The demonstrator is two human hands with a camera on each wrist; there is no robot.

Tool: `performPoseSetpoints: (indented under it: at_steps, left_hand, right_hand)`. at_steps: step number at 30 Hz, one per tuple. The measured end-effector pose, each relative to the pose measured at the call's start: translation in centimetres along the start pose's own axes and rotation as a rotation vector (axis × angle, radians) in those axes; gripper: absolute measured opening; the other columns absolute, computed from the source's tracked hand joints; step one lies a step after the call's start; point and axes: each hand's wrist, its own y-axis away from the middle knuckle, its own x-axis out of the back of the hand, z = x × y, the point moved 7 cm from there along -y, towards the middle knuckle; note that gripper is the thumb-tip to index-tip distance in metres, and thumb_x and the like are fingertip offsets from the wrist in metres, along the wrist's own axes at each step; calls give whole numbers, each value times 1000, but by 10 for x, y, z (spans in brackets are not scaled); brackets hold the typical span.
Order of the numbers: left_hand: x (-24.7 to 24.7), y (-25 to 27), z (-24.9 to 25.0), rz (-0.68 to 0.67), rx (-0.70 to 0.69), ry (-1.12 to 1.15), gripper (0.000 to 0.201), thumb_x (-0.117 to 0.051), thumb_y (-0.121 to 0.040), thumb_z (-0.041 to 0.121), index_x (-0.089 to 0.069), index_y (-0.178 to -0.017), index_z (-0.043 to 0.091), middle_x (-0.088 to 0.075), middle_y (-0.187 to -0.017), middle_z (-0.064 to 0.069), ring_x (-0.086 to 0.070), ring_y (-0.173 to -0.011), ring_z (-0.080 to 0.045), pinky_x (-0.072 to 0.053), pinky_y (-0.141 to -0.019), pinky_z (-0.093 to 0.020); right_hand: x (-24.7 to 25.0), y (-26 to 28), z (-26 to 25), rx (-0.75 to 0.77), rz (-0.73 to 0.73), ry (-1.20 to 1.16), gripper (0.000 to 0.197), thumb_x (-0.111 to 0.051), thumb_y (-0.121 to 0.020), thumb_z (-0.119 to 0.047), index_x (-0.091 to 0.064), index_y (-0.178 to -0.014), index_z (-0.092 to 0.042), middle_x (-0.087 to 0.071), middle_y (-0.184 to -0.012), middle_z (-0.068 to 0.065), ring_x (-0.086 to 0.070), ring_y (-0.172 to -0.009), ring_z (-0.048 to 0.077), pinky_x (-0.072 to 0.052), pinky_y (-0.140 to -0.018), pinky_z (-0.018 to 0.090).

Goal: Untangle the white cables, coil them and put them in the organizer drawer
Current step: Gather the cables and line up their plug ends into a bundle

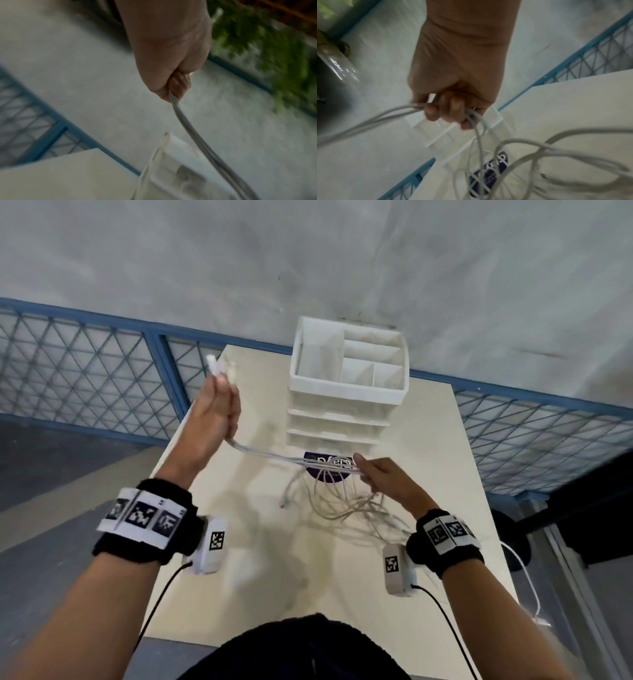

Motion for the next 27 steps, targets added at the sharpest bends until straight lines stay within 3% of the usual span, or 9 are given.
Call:
performPoseSetpoints:
  at_steps: [3,6,8,11,14,18,20,22,27]
  left_hand:
    - [-32,14,-15,-149,17,-240,19,-51,-91,36,-44,-82,21,-40,-71,2,-38,-64,-7,-33,-57,-19]
    - [-67,27,-28,-310,115,-311,29,-79,-70,28,-59,-90,20,-30,-53,12,-27,-46,-4,-22,-47,-22]
    - [-89,35,-28,-408,144,-326,25,-79,-71,29,-69,-91,17,-34,-41,13,-30,-39,-2,-23,-46,-19]
    - [-104,40,-14,-439,139,-275,22,-64,-87,23,-69,-76,4,-51,-42,13,-41,-43,3,-29,-52,-11]
    - [-108,41,-2,-450,161,-200,23,-51,-94,14,-65,-85,-1,-40,-28,16,-38,-29,5,-27,-39,-2]
    - [-115,40,-5,-480,130,-215,27,-68,-84,15,-63,-73,-9,-41,-40,15,-35,-41,1,-26,-46,-8]
    - [-110,37,-7,-462,121,-255,19,-63,-87,14,-65,-75,-1,-43,-36,16,-38,-37,2,-28,-44,-7]
    - [-99,31,-1,-401,87,-295,23,-59,-90,20,-62,-74,3,-33,-33,12,-27,-33,-3,-22,-40,-14]
    - [-48,11,25,-77,-41,-199,31,-54,-93,26,-55,-62,21,-33,-49,4,-23,-40,-4,-19,-39,-17]
  right_hand:
    - [10,-2,-25,84,75,183,55,-50,-93,-44,-33,-46,-20,-29,-46,-11,-33,-55,12,-36,-65,32]
    - [-3,4,-68,218,1,270,52,-46,-97,-33,-34,-50,-16,-33,-43,-8,-31,-44,7,-26,-52,24]
    - [-7,5,-83,260,1,258,53,-45,-98,-32,-40,-48,-17,-35,-38,-9,-33,-41,7,-26,-49,18]
    - [4,5,-89,271,48,191,52,-44,-98,-32,-47,-53,-8,-39,-43,-11,-34,-44,5,-30,-53,20]
    - [14,6,-91,281,69,167,50,-43,-99,-31,-35,-51,-19,-40,-37,-14,-37,-41,3,-29,-50,15]
    - [10,3,-98,314,102,175,51,-42,-99,-34,-35,-51,-20,-35,-43,-10,-34,-43,5,-28,-50,17]
    - [10,2,-94,288,103,110,52,-41,-99,-36,-38,-50,-21,-37,-43,-10,-34,-42,4,-28,-50,15]
    - [10,0,-84,250,77,16,56,-38,-99,-39,-37,-47,-19,-34,-40,-10,-30,-42,7,-28,-50,18]
    - [15,-11,-20,56,62,-118,55,-39,-99,-40,-30,-50,-18,-25,-38,-12,-21,-36,6,-22,-40,15]
